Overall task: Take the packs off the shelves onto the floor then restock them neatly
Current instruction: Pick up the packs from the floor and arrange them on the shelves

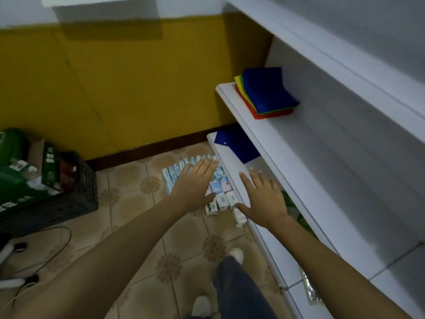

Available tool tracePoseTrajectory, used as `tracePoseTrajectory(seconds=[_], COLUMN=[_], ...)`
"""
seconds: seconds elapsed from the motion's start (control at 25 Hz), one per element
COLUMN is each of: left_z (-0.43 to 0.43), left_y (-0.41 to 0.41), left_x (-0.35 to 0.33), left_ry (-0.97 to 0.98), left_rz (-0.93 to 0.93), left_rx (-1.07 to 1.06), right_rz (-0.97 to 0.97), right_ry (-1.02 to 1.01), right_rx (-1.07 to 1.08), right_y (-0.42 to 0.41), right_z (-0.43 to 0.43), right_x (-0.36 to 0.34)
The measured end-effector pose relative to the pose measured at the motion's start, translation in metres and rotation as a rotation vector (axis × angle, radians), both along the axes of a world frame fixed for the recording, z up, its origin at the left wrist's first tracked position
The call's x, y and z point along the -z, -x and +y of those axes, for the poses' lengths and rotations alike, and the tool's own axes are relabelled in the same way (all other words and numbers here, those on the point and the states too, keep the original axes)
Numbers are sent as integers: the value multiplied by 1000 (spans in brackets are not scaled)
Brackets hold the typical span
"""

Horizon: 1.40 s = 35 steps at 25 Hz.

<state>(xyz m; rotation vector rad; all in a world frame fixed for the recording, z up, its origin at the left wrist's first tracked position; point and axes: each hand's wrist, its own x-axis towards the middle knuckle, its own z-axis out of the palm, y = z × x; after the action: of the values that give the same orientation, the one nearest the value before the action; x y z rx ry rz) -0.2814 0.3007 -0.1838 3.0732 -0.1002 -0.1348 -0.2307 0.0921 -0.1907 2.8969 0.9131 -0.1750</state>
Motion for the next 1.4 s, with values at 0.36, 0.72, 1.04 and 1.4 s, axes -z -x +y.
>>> tracePoseTrajectory(seconds=[0.36, 0.72, 1.04, 1.4], left_z=[51, 68, 48, 47], left_y=[-82, -138, -183, -266], left_x=[116, 242, 366, 660], left_ry=[88, 312, 569, 858], left_rz=[311, 544, 748, 800], left_rx=[-125, -377, -590, -1033], right_rz=[395, 677, 800, 611], right_ry=[-6, 72, 185, 176], right_rx=[50, 243, 246, 173], right_y=[-83, -151, -210, -295], right_z=[48, 26, 15, 86], right_x=[144, 255, 363, 645])
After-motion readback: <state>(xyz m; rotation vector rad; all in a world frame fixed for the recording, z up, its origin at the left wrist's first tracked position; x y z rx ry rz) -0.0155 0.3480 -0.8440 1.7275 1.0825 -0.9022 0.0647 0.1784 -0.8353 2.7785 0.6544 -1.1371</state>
